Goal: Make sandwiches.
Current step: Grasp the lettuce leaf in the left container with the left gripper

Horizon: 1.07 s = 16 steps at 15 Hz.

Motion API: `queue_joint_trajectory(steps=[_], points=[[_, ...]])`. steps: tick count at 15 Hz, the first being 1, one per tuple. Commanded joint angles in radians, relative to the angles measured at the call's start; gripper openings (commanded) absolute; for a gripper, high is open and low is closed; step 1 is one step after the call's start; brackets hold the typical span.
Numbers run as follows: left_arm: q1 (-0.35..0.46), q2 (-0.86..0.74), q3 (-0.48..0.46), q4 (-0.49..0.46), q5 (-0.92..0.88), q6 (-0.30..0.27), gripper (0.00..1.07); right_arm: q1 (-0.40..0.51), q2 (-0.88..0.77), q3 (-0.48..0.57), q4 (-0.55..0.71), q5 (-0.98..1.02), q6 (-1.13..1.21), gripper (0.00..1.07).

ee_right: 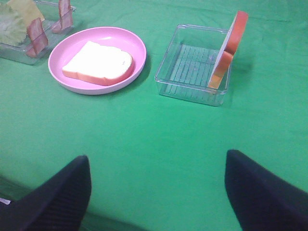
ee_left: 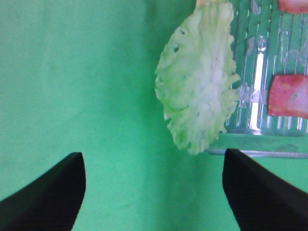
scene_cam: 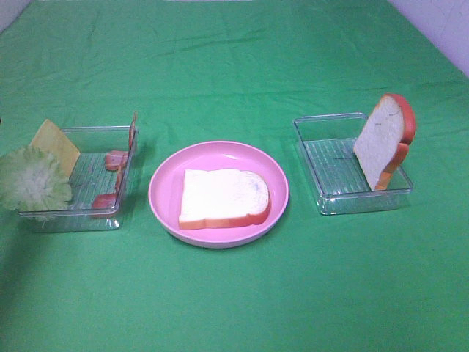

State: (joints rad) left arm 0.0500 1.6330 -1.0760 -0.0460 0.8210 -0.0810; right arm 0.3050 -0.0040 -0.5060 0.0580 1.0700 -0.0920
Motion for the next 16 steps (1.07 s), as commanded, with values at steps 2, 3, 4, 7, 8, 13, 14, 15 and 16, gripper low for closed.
queue_joint_trajectory(steps=[2,3,4,7,8,13,14,15,16], points=[[0.002,0.078,-0.002,0.000,-0.123,0.006,0.75,0.006,-0.020,0.004,-0.003,-0.013,-0.006,0.71],[0.002,0.101,-0.002,-0.011,-0.139,0.006,0.75,0.006,-0.020,0.004,-0.003,-0.013,-0.006,0.71],[0.002,0.122,-0.002,-0.022,-0.145,0.011,0.75,0.006,-0.020,0.004,-0.003,-0.013,-0.006,0.71],[0.002,0.175,-0.003,-0.065,-0.176,0.036,0.72,0.006,-0.020,0.004,-0.003,-0.013,-0.006,0.71],[0.002,0.182,-0.003,-0.070,-0.198,0.033,0.68,0.006,-0.020,0.004,-0.003,-0.013,-0.006,0.71],[0.002,0.183,-0.003,-0.091,-0.217,0.033,0.50,0.006,-0.020,0.004,-0.004,-0.013,-0.005,0.71],[0.002,0.183,-0.003,-0.107,-0.219,0.038,0.46,0.006,-0.020,0.004,-0.004,-0.013,-0.005,0.71],[0.002,0.183,-0.003,-0.127,-0.221,0.049,0.44,0.006,-0.020,0.004,-0.004,-0.013,-0.005,0.71],[0.002,0.183,-0.003,-0.152,-0.221,0.070,0.42,0.006,-0.020,0.004,-0.004,-0.013,-0.005,0.71]])
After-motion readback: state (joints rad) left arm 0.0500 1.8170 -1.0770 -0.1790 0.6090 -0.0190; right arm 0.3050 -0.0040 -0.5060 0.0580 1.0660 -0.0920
